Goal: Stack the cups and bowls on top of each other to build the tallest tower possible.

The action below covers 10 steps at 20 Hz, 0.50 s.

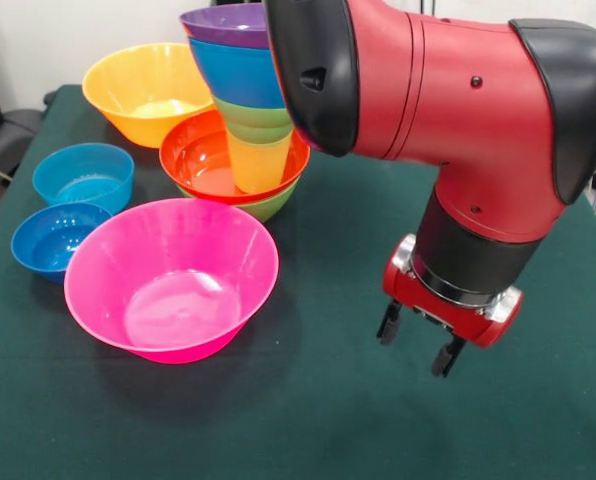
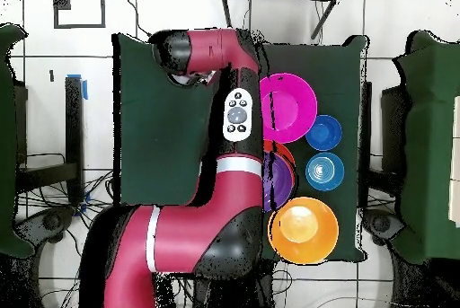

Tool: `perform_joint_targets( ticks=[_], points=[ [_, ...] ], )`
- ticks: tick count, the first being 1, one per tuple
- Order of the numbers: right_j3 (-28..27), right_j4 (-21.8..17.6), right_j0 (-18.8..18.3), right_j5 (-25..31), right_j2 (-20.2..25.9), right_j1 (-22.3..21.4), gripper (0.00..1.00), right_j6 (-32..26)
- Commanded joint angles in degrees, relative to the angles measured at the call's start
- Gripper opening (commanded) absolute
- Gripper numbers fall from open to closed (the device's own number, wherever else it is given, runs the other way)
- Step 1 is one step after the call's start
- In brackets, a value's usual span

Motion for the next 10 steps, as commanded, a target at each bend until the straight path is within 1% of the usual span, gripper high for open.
perform_joint_targets(
  ticks=[1,6,10],
  points=[
    [3.3,0.6,-0.5,3.6,4.3,-2.9,1.0,-6.9],
    [6.2,-0.6,-1.8,0.6,3.6,-3.6,1.0,-9.2],
    [8.4,-0.6,-3.2,1.0,3.7,-5.7,1.0,-11.7]
  ],
)
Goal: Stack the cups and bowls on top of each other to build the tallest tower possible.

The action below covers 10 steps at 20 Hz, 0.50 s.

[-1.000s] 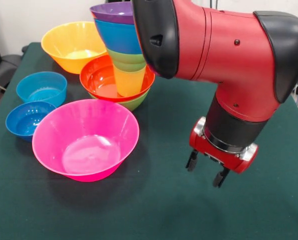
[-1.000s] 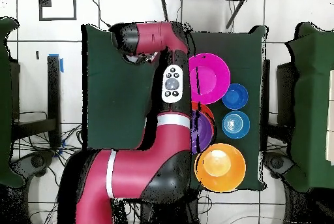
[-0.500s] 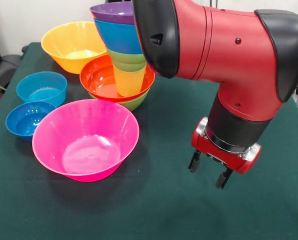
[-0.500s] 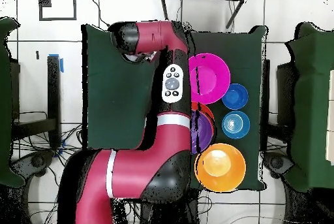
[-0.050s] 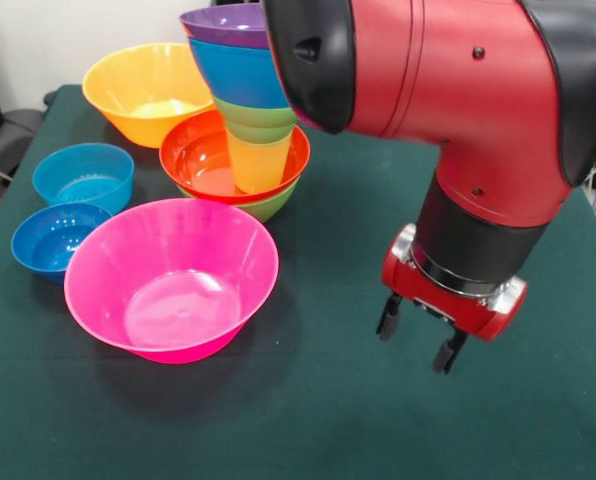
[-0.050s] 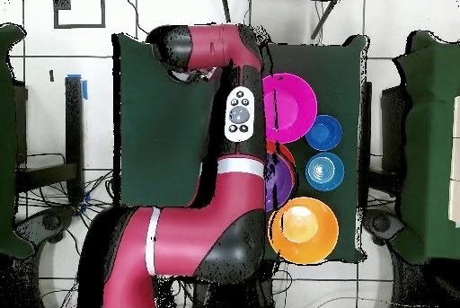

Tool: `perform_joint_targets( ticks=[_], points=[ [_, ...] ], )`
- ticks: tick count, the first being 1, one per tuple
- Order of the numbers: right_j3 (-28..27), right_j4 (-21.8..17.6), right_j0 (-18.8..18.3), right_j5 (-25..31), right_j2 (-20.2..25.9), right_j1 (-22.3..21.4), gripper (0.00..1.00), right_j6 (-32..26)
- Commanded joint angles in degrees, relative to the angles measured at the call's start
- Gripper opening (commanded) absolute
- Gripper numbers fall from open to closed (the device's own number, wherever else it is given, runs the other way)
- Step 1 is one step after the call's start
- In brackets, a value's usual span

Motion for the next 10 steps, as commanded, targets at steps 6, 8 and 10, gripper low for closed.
perform_joint_targets(
  ticks=[6,8,10],
  points=[
    [7.3,-2.6,-4.5,0.7,3.8,-2.5,1.0,-15.2],
    [7.3,-3.4,-5.2,0.9,3.4,-2.5,1.0,-16.8],
    [10.2,-3.7,-5.8,-0.9,3.5,-3.5,1.0,-18.0]
  ],
)
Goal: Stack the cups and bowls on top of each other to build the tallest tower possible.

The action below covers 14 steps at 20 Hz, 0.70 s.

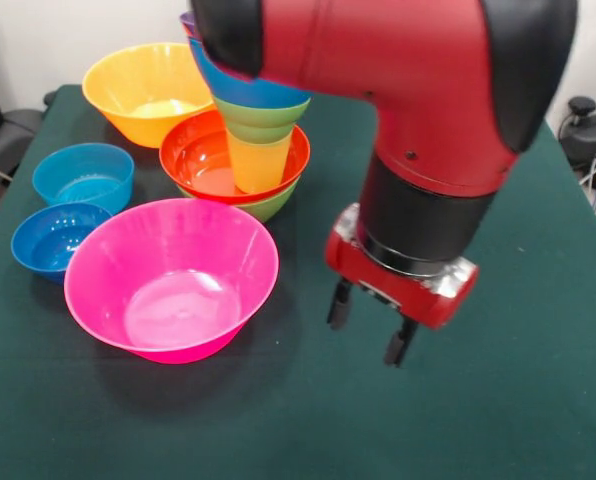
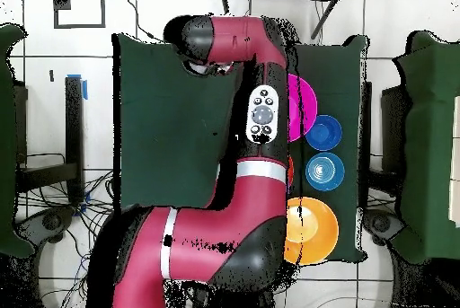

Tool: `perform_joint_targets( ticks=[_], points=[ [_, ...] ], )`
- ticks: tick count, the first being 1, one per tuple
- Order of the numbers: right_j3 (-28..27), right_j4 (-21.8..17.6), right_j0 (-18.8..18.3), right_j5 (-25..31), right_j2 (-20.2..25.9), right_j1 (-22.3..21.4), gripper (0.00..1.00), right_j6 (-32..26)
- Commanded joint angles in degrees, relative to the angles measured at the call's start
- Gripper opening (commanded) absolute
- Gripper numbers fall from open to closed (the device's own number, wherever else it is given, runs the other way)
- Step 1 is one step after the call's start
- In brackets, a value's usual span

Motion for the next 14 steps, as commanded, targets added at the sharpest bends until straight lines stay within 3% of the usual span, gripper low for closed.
perform_joint_targets(
  ticks=[1,8,14],
  points=[
    [11.4,-3.4,-2.8,-2.1,3.9,-1.6,1.0,-17.3],
    [19.9,-3.8,-3.8,-5.3,4.8,-5.7,1.0,-18.0],
    [22.4,-5.3,-6.0,-6.3,5.6,-6.9,1.0,-20.8]
  ],
)
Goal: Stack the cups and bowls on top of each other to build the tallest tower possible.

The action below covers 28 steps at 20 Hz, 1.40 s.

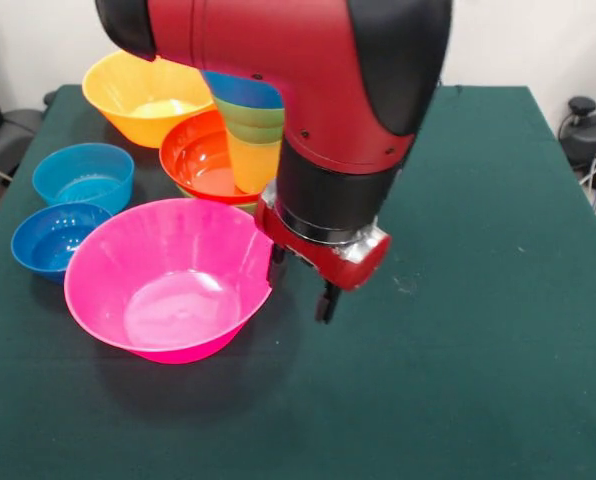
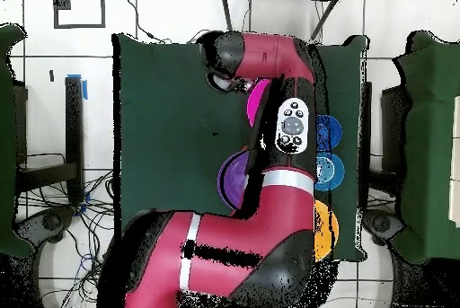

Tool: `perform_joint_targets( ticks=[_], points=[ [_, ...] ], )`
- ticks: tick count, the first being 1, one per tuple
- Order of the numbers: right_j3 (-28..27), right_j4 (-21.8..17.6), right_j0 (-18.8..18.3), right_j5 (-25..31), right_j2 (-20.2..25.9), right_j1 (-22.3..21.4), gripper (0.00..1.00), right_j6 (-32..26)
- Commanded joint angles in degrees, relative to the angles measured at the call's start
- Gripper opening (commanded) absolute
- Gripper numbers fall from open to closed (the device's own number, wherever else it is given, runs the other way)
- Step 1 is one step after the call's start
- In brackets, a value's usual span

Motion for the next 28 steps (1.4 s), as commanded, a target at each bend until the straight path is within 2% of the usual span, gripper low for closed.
perform_joint_targets(
  ticks=[1,12,18,28],
  points=[
    [9.9,-5.3,-2.8,-3.9,5.9,-1.7,1.0,-20.8],
    [8.5,-8.6,-5.5,-9.2,7.3,2.2,1.0,-22.1],
    [11.6,-10.1,-6.8,-15.3,7.5,3.0,1.0,-22.6],
    [14.4,-9.5,-8.2,-20.4,9.5,5.2,1.0,-21.6]
  ],
)
